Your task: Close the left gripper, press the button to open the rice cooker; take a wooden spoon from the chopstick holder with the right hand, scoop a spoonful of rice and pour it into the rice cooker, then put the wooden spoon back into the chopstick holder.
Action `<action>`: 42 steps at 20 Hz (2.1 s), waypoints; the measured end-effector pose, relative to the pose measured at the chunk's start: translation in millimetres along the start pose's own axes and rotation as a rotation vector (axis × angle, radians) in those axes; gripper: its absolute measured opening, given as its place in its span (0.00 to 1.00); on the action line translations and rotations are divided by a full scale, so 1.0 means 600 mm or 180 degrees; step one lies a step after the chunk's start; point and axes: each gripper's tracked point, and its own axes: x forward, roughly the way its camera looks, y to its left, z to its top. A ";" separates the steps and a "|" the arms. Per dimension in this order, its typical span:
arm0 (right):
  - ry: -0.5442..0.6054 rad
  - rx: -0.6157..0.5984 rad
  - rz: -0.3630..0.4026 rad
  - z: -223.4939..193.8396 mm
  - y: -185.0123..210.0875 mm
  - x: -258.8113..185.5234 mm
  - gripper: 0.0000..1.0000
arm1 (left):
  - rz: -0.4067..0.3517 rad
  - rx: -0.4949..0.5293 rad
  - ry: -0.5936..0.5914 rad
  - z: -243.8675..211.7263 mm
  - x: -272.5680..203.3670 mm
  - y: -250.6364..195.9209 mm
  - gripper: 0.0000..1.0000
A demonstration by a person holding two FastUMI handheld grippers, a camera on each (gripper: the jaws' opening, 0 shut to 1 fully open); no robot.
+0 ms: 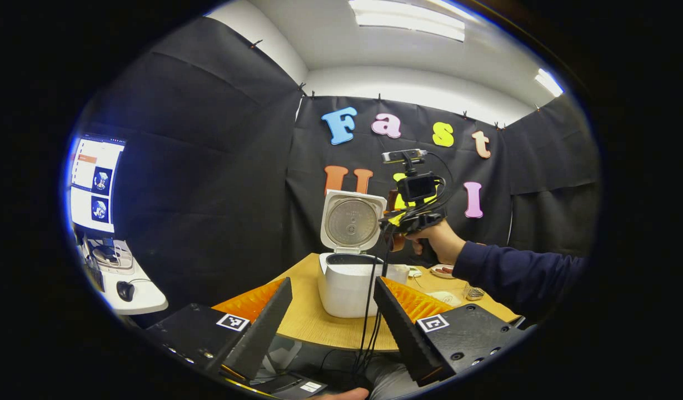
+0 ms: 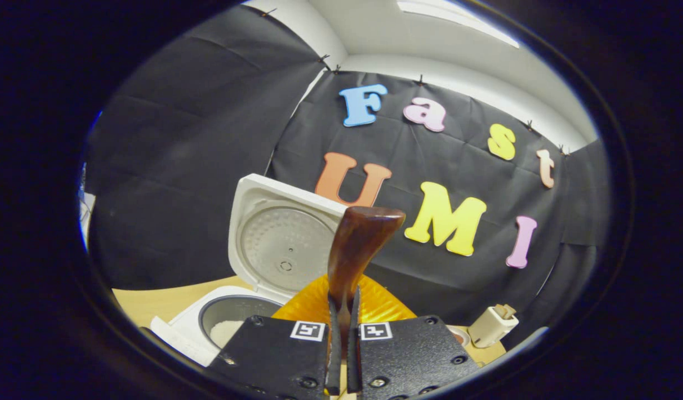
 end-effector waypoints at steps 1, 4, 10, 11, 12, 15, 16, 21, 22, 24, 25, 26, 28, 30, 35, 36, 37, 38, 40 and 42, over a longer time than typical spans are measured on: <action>-0.0002 0.0021 -0.0006 0.000 -0.017 -0.009 0.10 | -0.0011 0.0010 -0.0002 0.002 0.006 -0.011 0.94; 0.0000 0.0016 -0.0030 -0.004 -0.079 -0.033 0.10 | -0.0056 0.0048 0.0010 0.006 0.019 -0.059 0.94; -0.0023 0.0304 -0.0176 -0.011 -0.215 -0.096 0.10 | -0.0122 0.0069 -0.0009 0.008 0.035 -0.105 0.94; -0.0035 0.0392 -0.0187 -0.012 -0.234 -0.107 0.10 | -0.0131 0.0039 -0.0007 0.008 0.040 -0.115 0.94; -0.0054 0.0413 -0.0201 -0.012 -0.256 -0.119 0.10 | -0.0163 0.0012 0.0003 0.006 0.044 -0.126 0.94; -0.0096 0.0468 -0.0273 -0.019 -0.315 -0.155 0.10 | -0.0225 0.0046 0.0016 0.007 0.059 -0.159 0.94; -0.0089 0.0510 -0.0282 -0.025 -0.334 -0.168 0.10 | -0.0235 0.0066 0.0009 0.009 0.065 -0.171 0.94; -0.0091 0.0659 -0.0440 -0.050 -0.433 -0.214 0.11 | -0.0297 0.0136 -0.0059 0.011 0.082 -0.222 0.94; -0.0091 0.0689 -0.0474 -0.061 -0.450 -0.223 0.11 | -0.0313 0.0136 -0.0064 0.007 0.085 -0.232 0.94; -0.0044 0.0767 -0.0496 -0.086 -0.476 -0.235 0.12 | -0.0331 0.0109 -0.0061 0.004 0.094 -0.246 0.94; -0.0011 0.0791 -0.0502 -0.099 -0.489 -0.240 0.11 | -0.0335 0.0088 -0.0050 0.003 0.098 -0.252 0.94; 0.0022 0.0827 -0.0538 -0.113 -0.508 -0.242 0.12 | -0.0327 0.0068 -0.0044 0.000 0.101 -0.255 0.94; 0.0101 0.0888 -0.0623 -0.143 -0.540 -0.244 0.12 | -0.0286 0.0045 -0.0052 -0.001 0.109 -0.256 0.94; 0.0167 0.0947 -0.0697 -0.171 -0.564 -0.246 0.12 | -0.0261 0.0022 -0.0073 0.001 0.117 -0.262 0.94; 0.0409 0.1110 -0.0840 -0.264 -0.610 -0.226 0.12 | -0.0236 0.0017 -0.0151 0.004 0.127 -0.270 0.94; 0.0467 0.1159 -0.0852 -0.287 -0.617 -0.221 0.13 | -0.0237 0.0018 -0.0157 0.003 0.132 -0.272 0.94; 0.0527 0.1206 -0.0848 -0.308 -0.619 -0.214 0.13 | -0.0236 0.0021 -0.0175 0.003 0.136 -0.276 0.94; 0.0580 0.1240 -0.0845 -0.329 -0.622 -0.206 0.13 | -0.0238 0.0030 -0.0188 0.002 0.142 -0.278 0.94; 0.0620 0.1300 -0.0850 -0.360 -0.629 -0.192 0.13 | -0.0243 0.0043 -0.0245 0.003 0.150 -0.284 0.94; 0.0641 0.1356 -0.0834 -0.383 -0.631 -0.182 0.13 | -0.0247 0.0052 -0.0276 0.003 0.164 -0.288 0.94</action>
